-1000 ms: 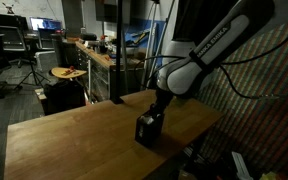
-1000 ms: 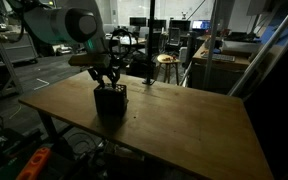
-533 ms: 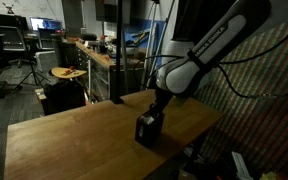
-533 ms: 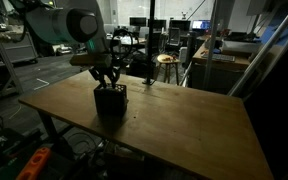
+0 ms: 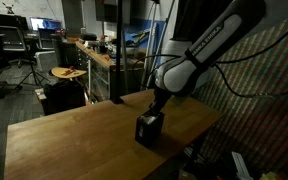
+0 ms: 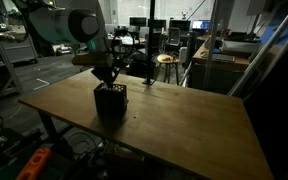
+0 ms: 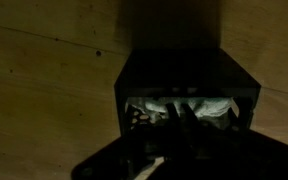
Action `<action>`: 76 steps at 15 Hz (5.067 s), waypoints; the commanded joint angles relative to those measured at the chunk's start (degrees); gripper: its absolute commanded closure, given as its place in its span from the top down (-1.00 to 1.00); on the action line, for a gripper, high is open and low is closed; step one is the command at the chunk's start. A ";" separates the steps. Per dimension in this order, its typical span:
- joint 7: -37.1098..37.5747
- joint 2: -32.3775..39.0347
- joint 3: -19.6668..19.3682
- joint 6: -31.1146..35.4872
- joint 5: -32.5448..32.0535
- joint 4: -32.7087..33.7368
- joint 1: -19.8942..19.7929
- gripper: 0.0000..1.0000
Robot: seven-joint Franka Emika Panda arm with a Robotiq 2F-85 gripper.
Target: Pick up the white towel and push it down into the black basket
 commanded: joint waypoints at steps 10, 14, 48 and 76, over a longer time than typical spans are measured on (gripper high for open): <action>-2.62 2.25 -0.22 0.11 1.87 2.58 0.55 -0.81; -3.80 3.83 -0.06 1.18 4.26 2.56 0.42 -0.81; -6.48 4.19 -1.39 -2.43 5.96 5.00 -0.18 -0.78; 0.16 -2.54 2.32 -9.69 9.66 2.46 4.33 -0.83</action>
